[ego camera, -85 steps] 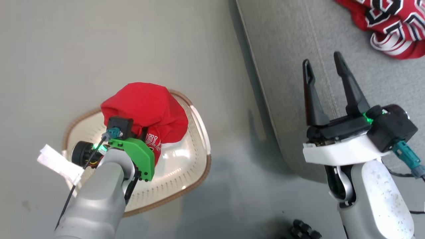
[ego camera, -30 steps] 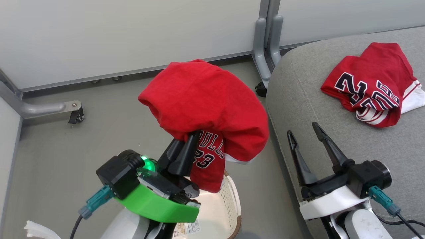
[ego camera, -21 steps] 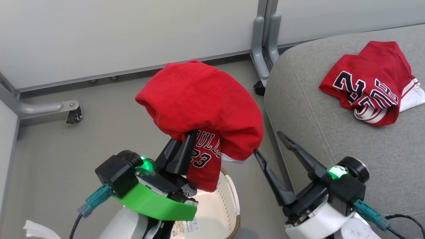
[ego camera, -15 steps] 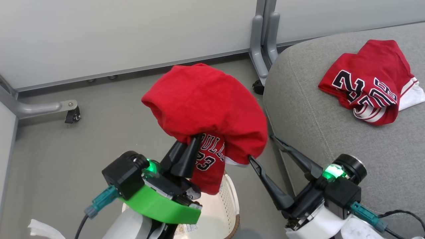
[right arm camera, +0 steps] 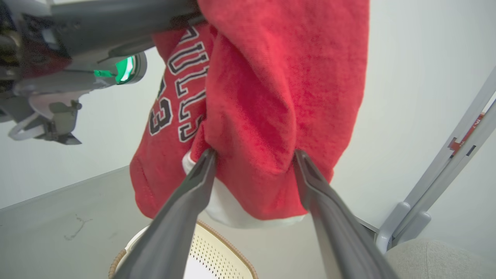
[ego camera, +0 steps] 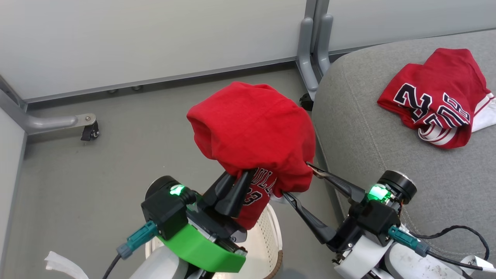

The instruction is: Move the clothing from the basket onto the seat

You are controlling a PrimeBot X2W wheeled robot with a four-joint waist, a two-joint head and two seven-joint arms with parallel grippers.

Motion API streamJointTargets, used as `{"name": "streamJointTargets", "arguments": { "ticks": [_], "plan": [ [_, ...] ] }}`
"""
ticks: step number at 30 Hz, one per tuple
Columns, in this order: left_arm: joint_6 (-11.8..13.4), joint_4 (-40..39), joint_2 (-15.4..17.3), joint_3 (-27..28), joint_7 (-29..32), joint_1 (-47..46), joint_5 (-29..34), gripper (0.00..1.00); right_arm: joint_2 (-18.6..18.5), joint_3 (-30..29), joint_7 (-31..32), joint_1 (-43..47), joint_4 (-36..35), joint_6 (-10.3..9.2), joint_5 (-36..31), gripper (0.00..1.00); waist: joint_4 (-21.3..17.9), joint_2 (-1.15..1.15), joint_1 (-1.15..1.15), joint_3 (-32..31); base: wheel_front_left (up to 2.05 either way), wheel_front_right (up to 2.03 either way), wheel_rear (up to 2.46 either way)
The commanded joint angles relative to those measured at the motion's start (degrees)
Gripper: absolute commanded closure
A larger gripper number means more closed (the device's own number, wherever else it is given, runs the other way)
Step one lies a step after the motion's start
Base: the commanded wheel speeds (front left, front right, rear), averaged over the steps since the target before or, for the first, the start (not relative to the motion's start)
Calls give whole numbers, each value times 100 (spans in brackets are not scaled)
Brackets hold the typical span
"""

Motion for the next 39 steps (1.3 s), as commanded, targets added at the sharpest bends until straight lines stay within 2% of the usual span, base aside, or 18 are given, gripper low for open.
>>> {"name": "streamJointTargets", "arguments": {
  "ticks": [1,11,22,39],
  "plan": [
    [-22,14,45,-34,-1,-104,12,100,-33,82,-17,-112,27,-8,43,0,9,0,0,-2,0,0,0],
    [-22,62,65,-205,-1,-153,-53,100,-29,691,-17,-549,257,-8,-79,0,48,0,0,-10,0,0,0],
    [-23,139,52,-315,-1,-131,-114,100,131,1046,-17,-812,459,-8,-58,0,134,0,0,-82,0,0,0],
    [-23,199,33,-411,-1,-52,-208,100,267,904,-17,-797,603,-8,-115,0,177,0,0,-159,0,0,0]
  ]
}}
